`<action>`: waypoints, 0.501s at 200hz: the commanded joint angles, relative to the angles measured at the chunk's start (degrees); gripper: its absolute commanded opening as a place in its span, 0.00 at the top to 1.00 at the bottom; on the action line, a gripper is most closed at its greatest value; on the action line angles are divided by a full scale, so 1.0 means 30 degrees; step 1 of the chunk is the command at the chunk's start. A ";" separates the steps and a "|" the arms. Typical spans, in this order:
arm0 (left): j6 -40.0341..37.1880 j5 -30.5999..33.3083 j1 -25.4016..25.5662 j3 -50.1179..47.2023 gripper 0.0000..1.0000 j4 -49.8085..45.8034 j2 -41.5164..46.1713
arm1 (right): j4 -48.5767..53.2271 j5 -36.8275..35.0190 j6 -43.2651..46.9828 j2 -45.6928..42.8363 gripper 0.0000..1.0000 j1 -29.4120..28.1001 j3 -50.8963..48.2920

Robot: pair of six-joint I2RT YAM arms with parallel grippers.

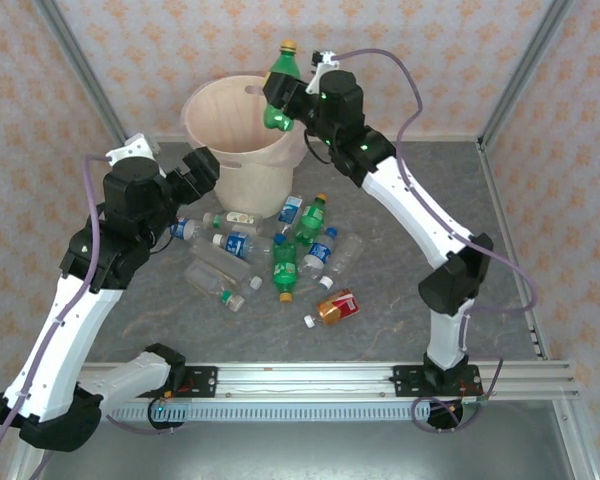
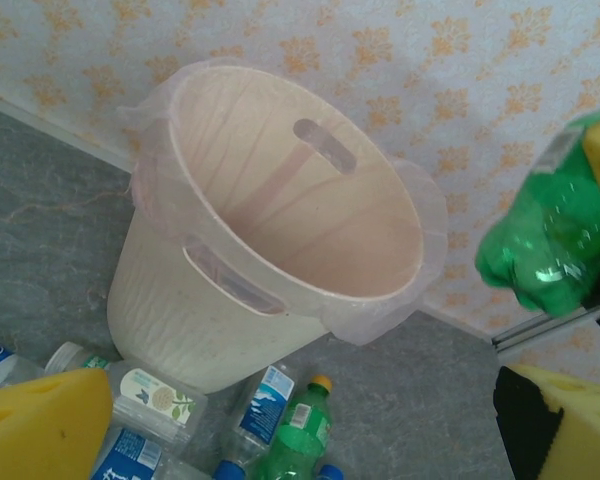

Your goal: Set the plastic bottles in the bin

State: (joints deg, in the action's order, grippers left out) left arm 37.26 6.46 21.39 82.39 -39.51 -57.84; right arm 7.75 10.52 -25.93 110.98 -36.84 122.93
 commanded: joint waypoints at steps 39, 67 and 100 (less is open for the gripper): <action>0.0161 0.0135 0.0042 -0.0100 0.01 -0.1098 0.0416 | 0.1400 -0.0123 0.0271 0.4376 0.44 -0.0113 0.6191; 0.0229 0.0719 0.0020 0.0191 0.01 -0.1545 0.0109 | 0.1400 -0.0533 0.0776 0.4828 0.43 -0.0113 0.6221; -0.0055 0.0131 -0.0105 0.0310 0.01 -0.1377 -0.0219 | 0.1776 -0.0425 0.0997 0.5048 0.38 -0.0114 0.6220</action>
State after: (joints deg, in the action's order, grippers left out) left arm 37.58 6.83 21.39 82.39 -42.24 -57.78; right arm 12.51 9.89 -24.51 126.19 -36.86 139.48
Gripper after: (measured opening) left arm 0.991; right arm 0.607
